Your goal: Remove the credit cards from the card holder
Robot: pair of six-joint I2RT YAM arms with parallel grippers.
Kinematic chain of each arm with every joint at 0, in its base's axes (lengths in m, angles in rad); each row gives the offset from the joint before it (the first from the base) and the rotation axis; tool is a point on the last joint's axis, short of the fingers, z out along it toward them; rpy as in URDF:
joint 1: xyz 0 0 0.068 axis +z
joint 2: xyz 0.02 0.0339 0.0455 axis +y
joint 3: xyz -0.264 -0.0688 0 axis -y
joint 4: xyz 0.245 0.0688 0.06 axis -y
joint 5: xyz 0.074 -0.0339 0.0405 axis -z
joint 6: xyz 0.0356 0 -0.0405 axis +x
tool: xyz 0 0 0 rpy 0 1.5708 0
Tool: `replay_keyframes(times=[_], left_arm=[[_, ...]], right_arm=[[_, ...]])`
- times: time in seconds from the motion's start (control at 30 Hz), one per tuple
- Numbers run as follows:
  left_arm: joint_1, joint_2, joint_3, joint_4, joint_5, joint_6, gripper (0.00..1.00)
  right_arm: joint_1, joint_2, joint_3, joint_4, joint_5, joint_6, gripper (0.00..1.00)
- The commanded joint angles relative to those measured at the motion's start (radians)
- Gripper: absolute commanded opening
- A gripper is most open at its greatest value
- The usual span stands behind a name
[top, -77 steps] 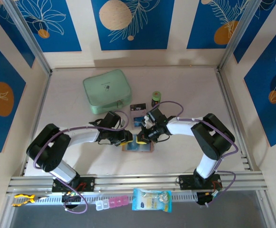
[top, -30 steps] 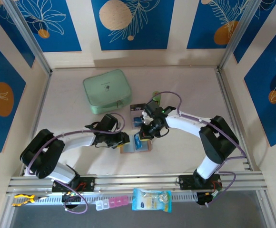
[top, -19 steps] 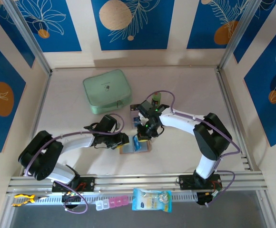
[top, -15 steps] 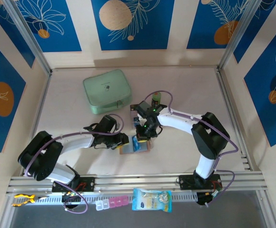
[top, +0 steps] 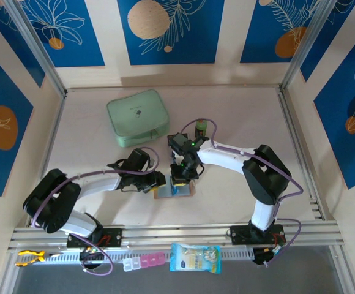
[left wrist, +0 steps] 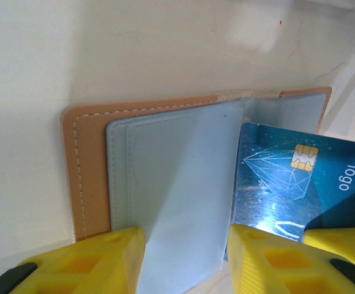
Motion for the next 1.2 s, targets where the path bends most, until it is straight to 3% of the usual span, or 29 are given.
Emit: replay_keyframes(times=[0.0, 0.47, 0.7, 0.9, 1.1, 1.17], left_arm=[[-0.006, 0.012, -0.031, -0.037, -0.002, -0.002, 0.43], [-0.006, -0.036, 0.027, -0.094, -0.017, 0.019, 0.43], [-0.003, -0.076, 0.027, -0.108, -0.040, 0.029, 0.43], [0.008, -0.108, 0.024, -0.135, -0.058, 0.038, 0.43], [0.020, -0.132, 0.019, -0.175, -0.071, 0.056, 0.43], [0.022, -0.139, 0.016, -0.181, -0.074, 0.059, 0.43]], right_arm=[[0.008, 0.005, 0.025, -0.031, 0.009, 0.014, 0.09], [0.000, -0.065, 0.044, -0.076, 0.038, -0.006, 0.06], [-0.016, -0.114, 0.076, -0.122, 0.048, -0.102, 0.05], [-0.038, -0.136, 0.085, -0.153, 0.036, -0.377, 0.04], [-0.050, -0.141, 0.099, -0.203, 0.209, -0.734, 0.00], [-0.048, -0.145, 0.104, -0.230, 0.205, -0.895, 0.01]])
